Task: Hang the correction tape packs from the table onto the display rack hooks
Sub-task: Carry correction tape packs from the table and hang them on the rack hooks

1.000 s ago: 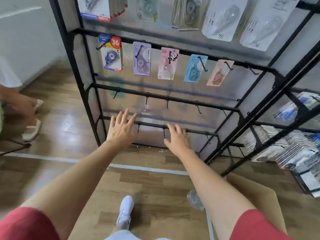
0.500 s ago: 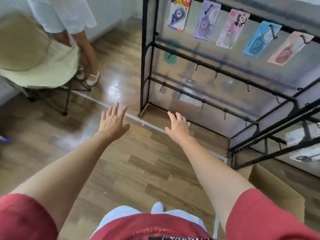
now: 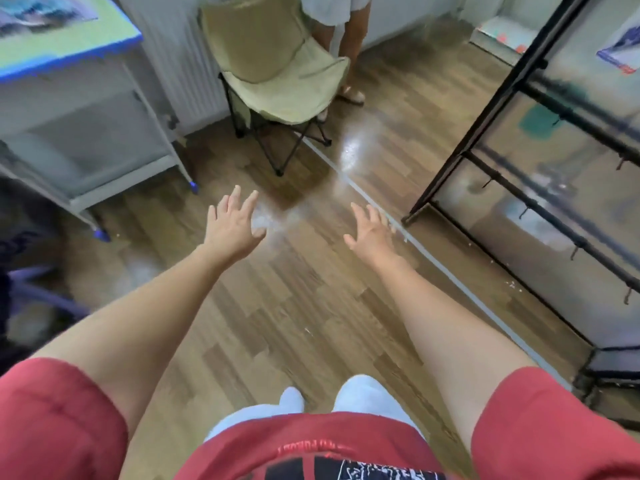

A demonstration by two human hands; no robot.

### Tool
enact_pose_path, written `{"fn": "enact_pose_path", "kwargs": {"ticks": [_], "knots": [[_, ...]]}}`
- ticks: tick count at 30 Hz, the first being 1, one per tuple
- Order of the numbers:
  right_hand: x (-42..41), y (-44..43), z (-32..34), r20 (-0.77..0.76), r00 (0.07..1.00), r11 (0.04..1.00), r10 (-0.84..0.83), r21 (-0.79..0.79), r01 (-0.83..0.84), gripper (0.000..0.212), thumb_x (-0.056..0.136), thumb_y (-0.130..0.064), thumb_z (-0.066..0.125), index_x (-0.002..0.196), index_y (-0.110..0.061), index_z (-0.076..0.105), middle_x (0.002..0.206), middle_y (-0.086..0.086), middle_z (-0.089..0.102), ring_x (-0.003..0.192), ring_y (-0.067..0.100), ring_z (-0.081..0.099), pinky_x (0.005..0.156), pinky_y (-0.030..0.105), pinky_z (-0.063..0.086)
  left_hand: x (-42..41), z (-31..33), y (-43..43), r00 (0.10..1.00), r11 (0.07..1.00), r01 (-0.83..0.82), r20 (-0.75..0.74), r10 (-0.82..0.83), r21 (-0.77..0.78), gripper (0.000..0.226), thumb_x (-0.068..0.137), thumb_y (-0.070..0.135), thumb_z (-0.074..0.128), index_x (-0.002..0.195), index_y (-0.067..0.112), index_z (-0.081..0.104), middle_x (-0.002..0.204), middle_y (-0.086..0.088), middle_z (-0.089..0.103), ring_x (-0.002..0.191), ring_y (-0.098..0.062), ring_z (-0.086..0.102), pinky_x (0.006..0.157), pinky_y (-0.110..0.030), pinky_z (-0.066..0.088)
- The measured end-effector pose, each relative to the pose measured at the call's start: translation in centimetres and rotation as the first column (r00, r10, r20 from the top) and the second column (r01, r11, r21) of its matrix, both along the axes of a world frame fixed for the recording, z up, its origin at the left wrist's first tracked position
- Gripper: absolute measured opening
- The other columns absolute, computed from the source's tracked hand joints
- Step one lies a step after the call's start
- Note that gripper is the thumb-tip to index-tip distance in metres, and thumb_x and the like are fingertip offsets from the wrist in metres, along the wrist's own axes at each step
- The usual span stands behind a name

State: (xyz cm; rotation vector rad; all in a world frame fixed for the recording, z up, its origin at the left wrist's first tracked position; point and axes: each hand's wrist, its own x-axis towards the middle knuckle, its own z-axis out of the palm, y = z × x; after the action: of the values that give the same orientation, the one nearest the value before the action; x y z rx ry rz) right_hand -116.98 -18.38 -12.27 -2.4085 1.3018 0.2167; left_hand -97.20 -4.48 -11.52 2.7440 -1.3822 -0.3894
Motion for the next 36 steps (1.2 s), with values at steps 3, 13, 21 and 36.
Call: {"fn": "enact_pose_path", "kwargs": {"ticks": [3, 13, 21, 36], "knots": [[5.6, 1.6, -0.1, -0.009, 0.994, 0.994, 0.11, -0.005, -0.11, 0.07, 0.096, -0.034, 0.05, 0.153, -0.026, 0.011, 0.157, 0.01, 0.015, 0.143, 0.028, 0.019, 0.111, 0.044, 0.02, 3.8, -0.3, 3.5, 0.993, 0.993, -0.118, -0.013, 0.118, 0.009, 0.07, 0.097, 0.04, 0.047, 0.153, 0.023, 0.011, 0.161, -0.011, 0.001, 0.147, -0.032, 0.007, 0.117, -0.046, 0.009], [24.8, 2.3, 0.2, 0.014, 0.902, 0.901, 0.432, -0.059, -0.43, 0.07, 0.097, -0.034, 0.047, 0.154, -0.026, 0.007, 0.156, 0.012, 0.02, 0.141, 0.029, 0.022, 0.111, 0.044, 0.021, 16.6, -0.2, 9.1, 0.888, 0.888, -0.46, -0.031, 0.459, -0.006, 0.07, 0.097, 0.04, 0.047, 0.153, 0.026, 0.008, 0.161, -0.009, -0.002, 0.147, -0.029, 0.005, 0.118, -0.044, 0.005], [39.9, -0.5, 2.0, 0.047, 0.812, 0.811, 0.582, -0.116, -0.574, 0.069, 0.097, -0.036, 0.046, 0.154, -0.025, 0.007, 0.156, 0.012, 0.019, 0.142, 0.03, 0.022, 0.112, 0.046, 0.022, 27.9, 1.6, 8.5, 0.777, 0.772, -0.628, -0.015, 0.63, -0.098, 0.069, 0.097, 0.038, 0.047, 0.153, 0.025, 0.009, 0.161, -0.008, 0.0, 0.147, -0.029, 0.004, 0.119, -0.045, 0.005], [68.9, -1.7, 2.6, 0.016, 0.765, 0.754, 0.643, -0.187, -0.63, 0.07, 0.097, -0.038, 0.046, 0.154, -0.025, 0.007, 0.156, 0.012, 0.02, 0.141, 0.03, 0.024, 0.11, 0.044, 0.024, 54.8, 2.5, 8.8, 0.717, 0.71, -0.693, -0.018, 0.697, -0.124, 0.071, 0.098, 0.038, 0.046, 0.154, 0.024, 0.005, 0.161, -0.009, -0.002, 0.148, -0.028, 0.002, 0.119, -0.043, 0.005]]}}
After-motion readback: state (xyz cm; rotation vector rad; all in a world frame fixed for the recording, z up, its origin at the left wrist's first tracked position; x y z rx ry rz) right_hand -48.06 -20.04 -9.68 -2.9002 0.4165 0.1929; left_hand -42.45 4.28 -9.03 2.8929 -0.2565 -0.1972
